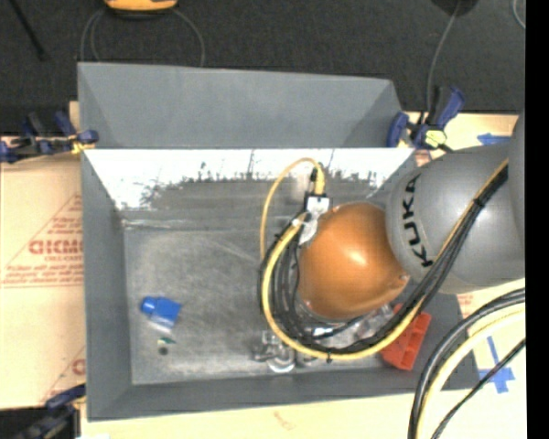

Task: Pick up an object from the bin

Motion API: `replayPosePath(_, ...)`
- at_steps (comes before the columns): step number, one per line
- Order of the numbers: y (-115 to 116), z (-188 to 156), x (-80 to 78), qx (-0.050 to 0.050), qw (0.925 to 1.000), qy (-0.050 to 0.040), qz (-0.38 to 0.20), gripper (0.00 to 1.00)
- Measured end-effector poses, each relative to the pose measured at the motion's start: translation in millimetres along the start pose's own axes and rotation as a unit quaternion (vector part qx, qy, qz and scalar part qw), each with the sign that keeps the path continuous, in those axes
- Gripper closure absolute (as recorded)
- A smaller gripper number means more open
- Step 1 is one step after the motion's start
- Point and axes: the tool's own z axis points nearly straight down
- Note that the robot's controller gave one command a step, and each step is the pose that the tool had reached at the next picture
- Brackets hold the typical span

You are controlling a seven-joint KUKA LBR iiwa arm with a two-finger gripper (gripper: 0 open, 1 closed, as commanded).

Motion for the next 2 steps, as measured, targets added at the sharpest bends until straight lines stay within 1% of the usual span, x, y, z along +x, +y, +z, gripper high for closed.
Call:
replayPosePath(1,-10,-108,-1.9,-0.001,0.9998,-0.0005,-0.021,1.0)
replayPosePath(2,-9,-250,-0.4,0.0,0.9997,-0.0005,-0.023,1.0)
